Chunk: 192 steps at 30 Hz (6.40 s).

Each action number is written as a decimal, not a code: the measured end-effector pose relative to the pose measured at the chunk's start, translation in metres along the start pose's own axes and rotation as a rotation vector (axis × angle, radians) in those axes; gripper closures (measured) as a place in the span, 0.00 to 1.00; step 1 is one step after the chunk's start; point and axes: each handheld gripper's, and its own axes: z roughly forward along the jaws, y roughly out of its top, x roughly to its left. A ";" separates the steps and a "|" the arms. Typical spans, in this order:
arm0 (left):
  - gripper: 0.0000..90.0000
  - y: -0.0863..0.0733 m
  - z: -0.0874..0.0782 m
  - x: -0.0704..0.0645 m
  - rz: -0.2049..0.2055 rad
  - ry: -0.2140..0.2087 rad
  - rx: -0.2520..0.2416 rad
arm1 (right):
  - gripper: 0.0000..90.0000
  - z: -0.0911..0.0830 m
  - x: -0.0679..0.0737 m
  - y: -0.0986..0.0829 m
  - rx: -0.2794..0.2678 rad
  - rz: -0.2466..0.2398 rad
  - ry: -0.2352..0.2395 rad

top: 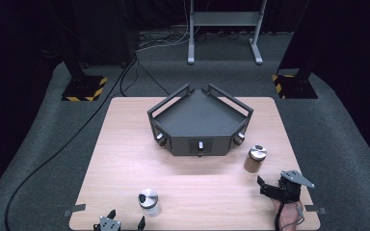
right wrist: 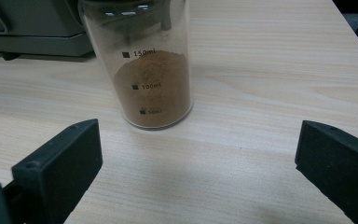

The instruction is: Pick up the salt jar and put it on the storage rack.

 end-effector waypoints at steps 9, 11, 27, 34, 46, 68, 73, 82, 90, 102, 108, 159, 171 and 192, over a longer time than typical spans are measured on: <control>0.00 0.000 0.006 -0.012 0.037 -0.017 -0.002 | 0.00 0.001 0.001 0.001 0.007 -0.009 -0.002; 0.00 0.000 0.009 -0.015 0.047 -0.021 0.003 | 0.00 0.001 0.002 0.002 0.009 -0.014 -0.005; 0.00 0.004 0.035 -0.018 0.075 -0.062 0.016 | 0.00 0.003 0.004 0.005 0.026 -0.032 -0.007; 0.00 0.007 0.044 -0.019 0.082 -0.069 0.023 | 0.00 0.003 0.005 0.006 0.032 -0.036 -0.005; 0.00 0.018 0.056 -0.012 0.090 -0.121 0.051 | 0.00 0.004 0.005 0.007 0.042 -0.050 -0.004; 0.30 0.020 0.061 -0.006 0.069 -0.150 0.052 | 0.00 0.005 0.006 0.009 0.052 -0.061 0.002; 0.33 0.018 0.061 -0.005 0.082 -0.154 0.043 | 0.00 0.006 0.006 0.009 0.053 -0.062 0.002; 0.34 0.017 0.060 -0.005 0.095 -0.154 0.038 | 0.00 0.006 0.006 0.009 0.053 -0.062 0.002; 0.35 0.018 0.058 -0.004 0.087 -0.154 0.037 | 0.00 0.006 0.006 0.010 0.058 -0.063 0.004; 0.35 0.025 0.055 -0.003 0.094 -0.151 0.026 | 0.00 0.006 0.006 0.010 0.058 -0.062 0.003; 0.35 0.029 0.055 -0.004 0.105 -0.155 0.020 | 0.00 0.007 0.006 0.011 0.063 -0.063 0.001; 0.35 0.068 0.068 -0.004 0.174 -0.204 -0.003 | 0.00 0.009 0.007 0.015 0.088 -0.073 0.000; 0.35 0.075 0.071 -0.004 0.186 -0.210 -0.010 | 0.00 0.009 0.007 0.015 0.087 -0.072 0.001; 0.35 0.087 0.079 -0.005 0.196 -0.218 -0.011 | 0.00 0.009 0.007 0.016 0.091 -0.074 0.002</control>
